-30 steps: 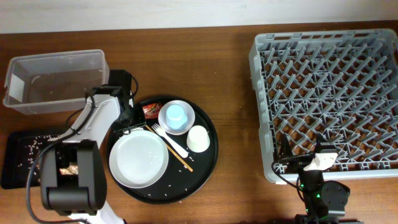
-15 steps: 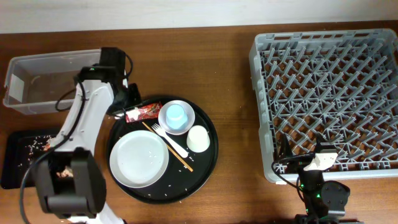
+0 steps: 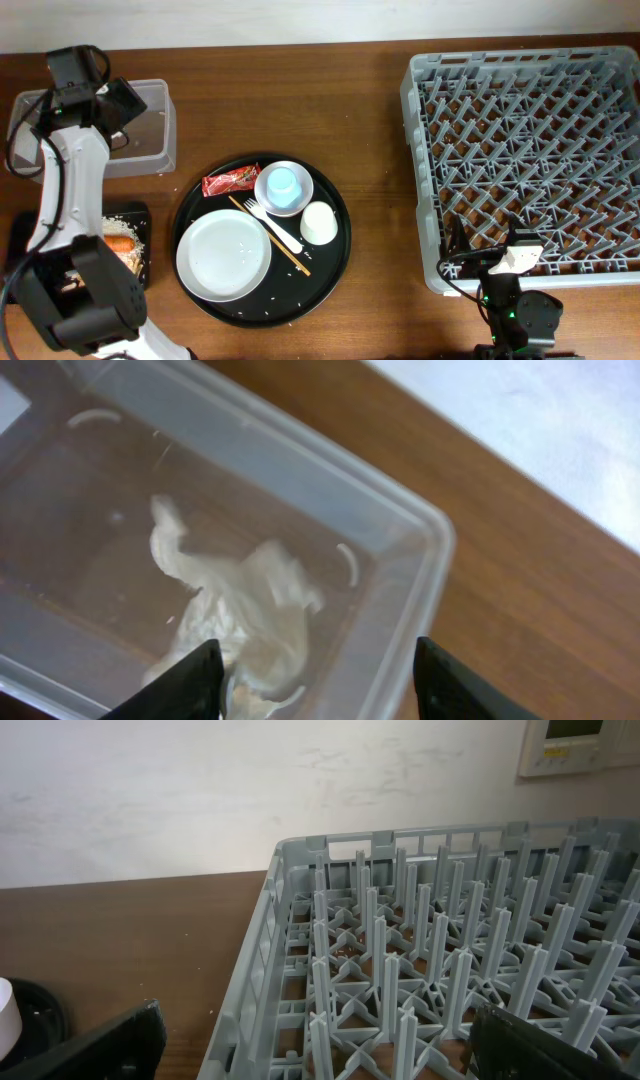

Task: Sort waste into correct bins and load items into the dishwasher rack
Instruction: 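Carry the tissue into the clear plastic bin and release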

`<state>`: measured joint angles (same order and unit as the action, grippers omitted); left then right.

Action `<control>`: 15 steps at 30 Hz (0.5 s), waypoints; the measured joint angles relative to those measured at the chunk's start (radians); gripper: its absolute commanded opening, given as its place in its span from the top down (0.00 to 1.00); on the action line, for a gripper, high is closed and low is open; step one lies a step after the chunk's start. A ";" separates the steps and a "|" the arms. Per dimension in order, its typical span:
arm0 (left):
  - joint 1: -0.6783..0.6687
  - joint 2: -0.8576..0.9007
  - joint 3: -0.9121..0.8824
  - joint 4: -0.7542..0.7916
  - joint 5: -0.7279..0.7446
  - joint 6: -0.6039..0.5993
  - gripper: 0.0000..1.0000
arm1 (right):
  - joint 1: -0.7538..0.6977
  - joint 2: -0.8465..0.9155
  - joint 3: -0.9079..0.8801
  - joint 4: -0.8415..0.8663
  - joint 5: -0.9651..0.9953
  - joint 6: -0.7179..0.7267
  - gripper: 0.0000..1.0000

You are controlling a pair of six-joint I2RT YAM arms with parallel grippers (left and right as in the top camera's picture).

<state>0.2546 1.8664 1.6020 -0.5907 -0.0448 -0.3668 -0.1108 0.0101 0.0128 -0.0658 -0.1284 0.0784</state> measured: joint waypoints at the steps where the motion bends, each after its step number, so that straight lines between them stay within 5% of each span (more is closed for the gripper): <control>1: 0.010 0.006 0.000 -0.003 0.000 0.000 0.23 | 0.000 0.000 0.000 0.000 0.000 0.000 0.01; 5: 0.030 0.006 0.000 -0.044 0.001 0.001 0.01 | 0.000 0.000 0.000 0.000 0.000 0.000 0.01; 15: 0.028 -0.037 0.000 -0.055 0.085 0.005 0.05 | 0.000 0.000 0.000 0.000 0.000 0.000 0.01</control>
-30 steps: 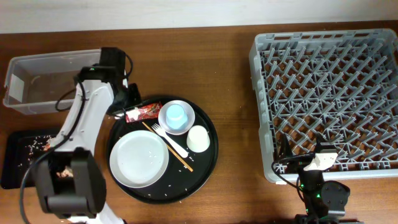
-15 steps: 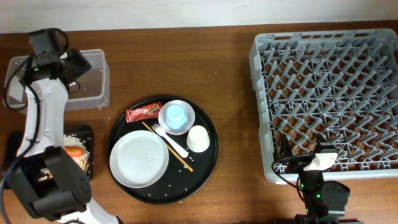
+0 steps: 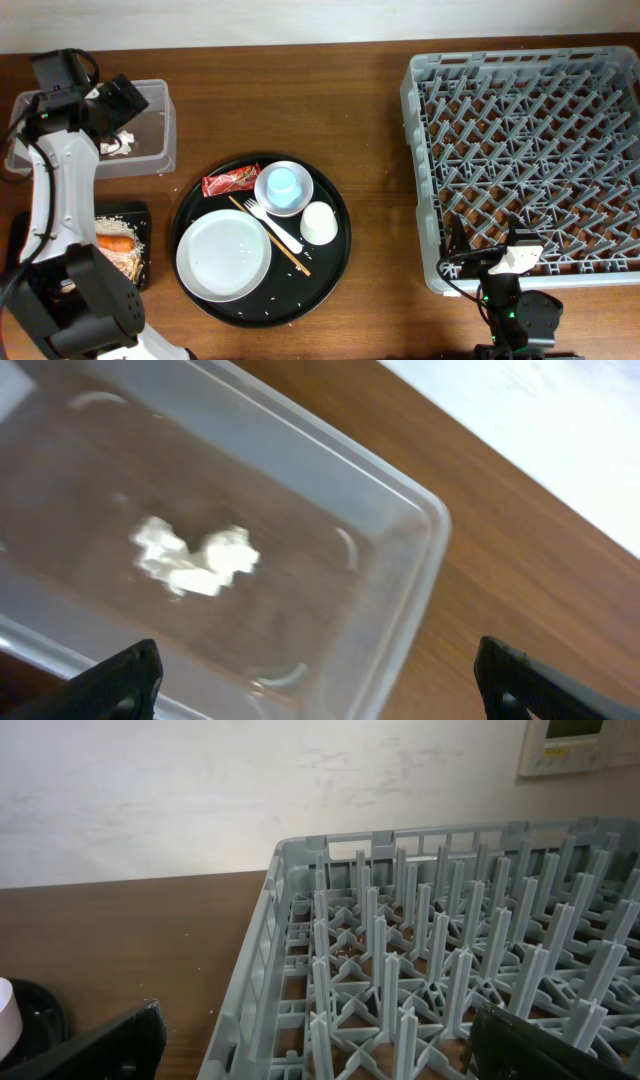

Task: Sort waste into correct bins and load items into the dishwasher rack
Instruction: 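Carry the tissue into the clear plastic bin and release, then reach the left gripper to the red candy wrapper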

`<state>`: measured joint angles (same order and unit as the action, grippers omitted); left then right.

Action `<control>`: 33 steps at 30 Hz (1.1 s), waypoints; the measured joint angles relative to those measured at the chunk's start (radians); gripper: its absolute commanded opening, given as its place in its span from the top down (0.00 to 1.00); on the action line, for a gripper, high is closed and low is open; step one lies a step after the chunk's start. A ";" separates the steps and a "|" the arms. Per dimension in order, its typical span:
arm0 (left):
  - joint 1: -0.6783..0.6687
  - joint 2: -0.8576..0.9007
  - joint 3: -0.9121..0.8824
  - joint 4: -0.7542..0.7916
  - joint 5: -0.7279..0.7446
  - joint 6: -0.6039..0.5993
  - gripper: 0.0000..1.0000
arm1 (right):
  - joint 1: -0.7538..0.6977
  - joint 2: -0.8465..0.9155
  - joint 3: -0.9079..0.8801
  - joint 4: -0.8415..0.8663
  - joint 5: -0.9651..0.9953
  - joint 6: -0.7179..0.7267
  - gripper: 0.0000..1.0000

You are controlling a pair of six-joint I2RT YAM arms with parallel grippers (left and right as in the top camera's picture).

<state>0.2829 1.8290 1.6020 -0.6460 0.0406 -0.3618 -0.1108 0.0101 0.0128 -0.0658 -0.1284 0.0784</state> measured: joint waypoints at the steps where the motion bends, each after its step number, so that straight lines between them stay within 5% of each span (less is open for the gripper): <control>1: 0.000 -0.007 0.000 -0.011 0.077 0.009 0.19 | 0.000 0.000 0.000 0.000 0.000 0.000 0.01; 3: -0.023 -0.059 0.000 -0.042 0.237 0.034 0.25 | 0.000 0.000 0.000 0.000 0.000 0.000 0.01; 6: -0.112 -0.091 0.002 -0.128 0.287 0.048 0.25 | 0.000 0.000 0.000 0.000 0.000 0.000 0.01; 11: -0.325 -0.076 0.003 -0.262 0.090 0.098 0.25 | 0.000 0.000 0.000 0.000 0.000 0.000 0.01; 16: -0.358 0.041 0.005 -0.384 -0.093 0.113 0.28 | 0.000 0.000 0.000 0.000 0.000 0.000 0.01; 33: -0.371 0.303 0.004 -0.406 -0.135 0.091 0.29 | 0.000 0.000 0.000 0.000 0.000 0.000 0.01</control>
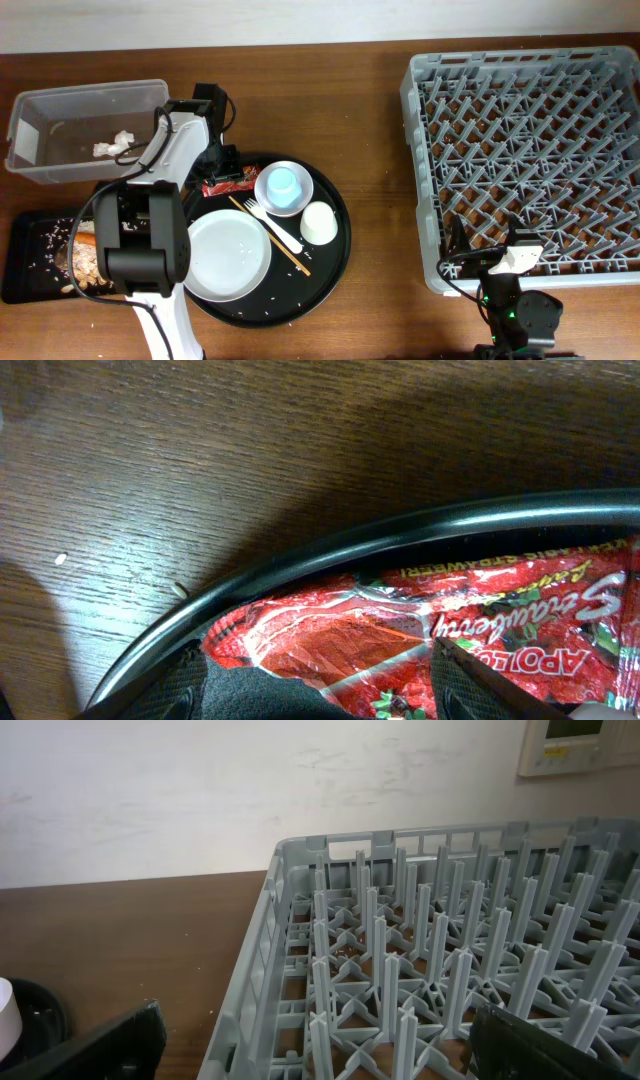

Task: Sort waste into correct bins and load items into the dishwasher rack
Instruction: 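Reach the left gripper to the red candy wrapper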

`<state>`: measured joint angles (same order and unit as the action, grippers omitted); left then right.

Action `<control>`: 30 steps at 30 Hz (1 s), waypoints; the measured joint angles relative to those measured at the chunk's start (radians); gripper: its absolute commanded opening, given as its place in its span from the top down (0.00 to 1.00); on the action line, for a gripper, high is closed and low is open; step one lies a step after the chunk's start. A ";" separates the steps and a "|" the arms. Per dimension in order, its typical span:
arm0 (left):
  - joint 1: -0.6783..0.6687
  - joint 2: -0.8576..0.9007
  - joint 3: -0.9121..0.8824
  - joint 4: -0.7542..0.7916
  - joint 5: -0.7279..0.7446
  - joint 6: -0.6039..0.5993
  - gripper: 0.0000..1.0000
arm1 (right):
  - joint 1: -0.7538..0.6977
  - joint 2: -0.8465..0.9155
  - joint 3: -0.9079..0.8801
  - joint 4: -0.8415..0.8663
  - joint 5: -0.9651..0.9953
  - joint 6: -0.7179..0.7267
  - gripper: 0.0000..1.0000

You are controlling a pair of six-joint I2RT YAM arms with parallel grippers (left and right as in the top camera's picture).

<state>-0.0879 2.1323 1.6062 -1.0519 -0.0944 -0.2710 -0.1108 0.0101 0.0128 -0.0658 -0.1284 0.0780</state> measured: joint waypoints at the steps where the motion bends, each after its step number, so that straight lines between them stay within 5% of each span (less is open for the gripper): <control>1: 0.000 0.000 0.000 -0.002 0.000 -0.011 0.29 | 0.000 0.000 0.000 0.000 0.000 0.000 0.01; 13: 0.000 0.000 -0.061 0.021 0.041 -0.191 0.30 | 0.000 0.000 0.000 0.000 0.000 0.000 0.01; 16: 0.000 0.000 -0.063 0.051 0.048 -0.198 0.50 | 0.000 0.000 0.000 0.000 0.000 0.000 0.01; 21: 0.000 0.000 -0.064 0.072 0.053 -0.206 0.99 | 0.000 0.000 0.000 0.000 0.000 0.000 0.01; 30: 0.000 -0.028 -0.064 0.070 0.053 -0.205 0.99 | 0.000 0.000 0.000 0.000 0.000 0.000 0.01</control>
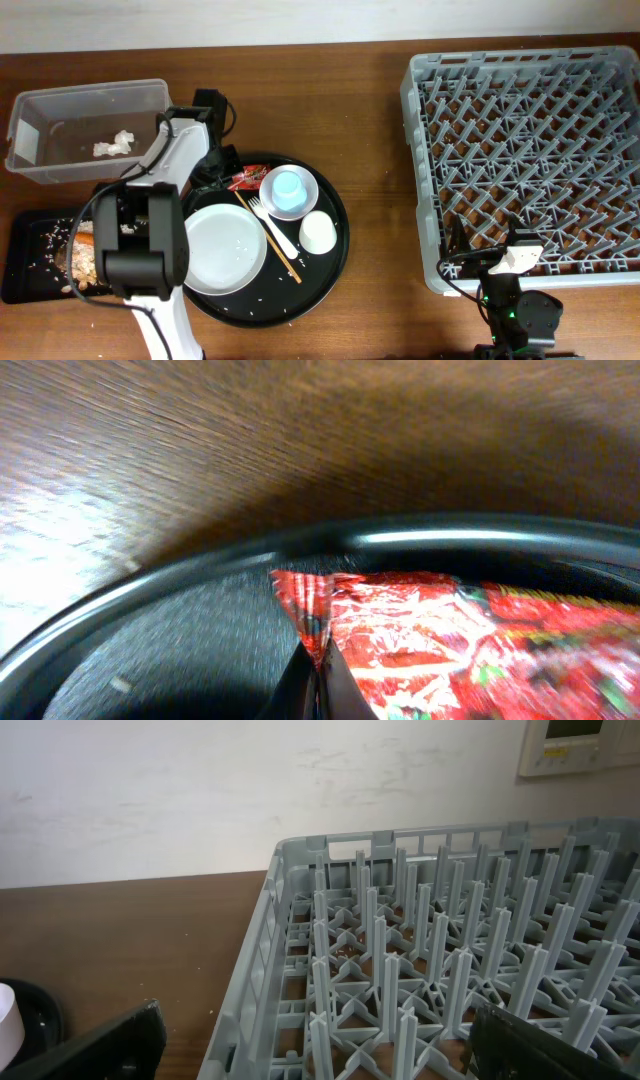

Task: Sort waste into correct bins and load items into the dishwasher rack
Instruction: 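Reach the left gripper to the red candy wrapper, then grasp the red wrapper and drop it into the clear bin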

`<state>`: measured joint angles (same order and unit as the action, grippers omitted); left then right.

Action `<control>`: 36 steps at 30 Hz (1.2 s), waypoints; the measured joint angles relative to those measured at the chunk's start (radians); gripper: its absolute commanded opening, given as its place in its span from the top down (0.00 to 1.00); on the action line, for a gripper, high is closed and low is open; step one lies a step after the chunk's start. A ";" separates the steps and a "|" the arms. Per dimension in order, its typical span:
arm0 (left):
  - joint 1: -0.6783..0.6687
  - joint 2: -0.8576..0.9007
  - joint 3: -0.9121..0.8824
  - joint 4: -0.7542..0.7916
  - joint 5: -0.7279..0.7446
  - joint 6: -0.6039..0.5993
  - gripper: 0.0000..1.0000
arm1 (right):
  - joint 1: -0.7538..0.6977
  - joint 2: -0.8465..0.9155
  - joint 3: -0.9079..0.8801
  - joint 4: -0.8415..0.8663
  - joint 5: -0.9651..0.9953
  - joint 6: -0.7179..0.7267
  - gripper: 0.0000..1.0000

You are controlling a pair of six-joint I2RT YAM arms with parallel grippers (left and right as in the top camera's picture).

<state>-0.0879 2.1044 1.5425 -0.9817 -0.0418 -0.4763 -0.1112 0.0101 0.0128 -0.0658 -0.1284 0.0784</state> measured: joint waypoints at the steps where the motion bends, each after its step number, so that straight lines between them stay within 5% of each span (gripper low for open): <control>1: 0.000 -0.031 0.000 -0.002 0.000 0.000 0.99 | 0.000 0.000 0.000 0.000 0.000 0.000 0.01; 13: 0.030 -0.283 0.000 0.061 0.002 0.000 0.99 | 0.000 0.000 0.000 0.000 0.000 0.000 0.01; 21: 0.285 -0.391 -0.002 0.258 0.001 -0.004 0.99 | 0.000 0.000 0.000 0.000 0.000 0.000 0.01; 29: 0.425 -0.389 -0.002 0.264 -0.072 -0.062 0.99 | 0.000 0.000 0.000 0.000 0.000 0.000 0.01; 31: 0.431 -0.364 -0.002 0.269 -0.093 -0.068 0.70 | 0.000 0.000 0.000 0.000 0.000 0.000 0.01; 32: 0.432 -0.339 -0.002 0.279 -0.098 -0.069 0.28 | 0.000 0.000 0.000 0.000 0.000 0.000 0.01; 36: 0.432 -0.282 -0.003 0.290 -0.105 -0.074 0.23 | 0.000 0.000 0.000 0.000 0.000 -0.001 0.01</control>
<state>0.3439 1.8225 1.5394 -0.6914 -0.1471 -0.5507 -0.1108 0.0101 0.0128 -0.0658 -0.1284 0.0776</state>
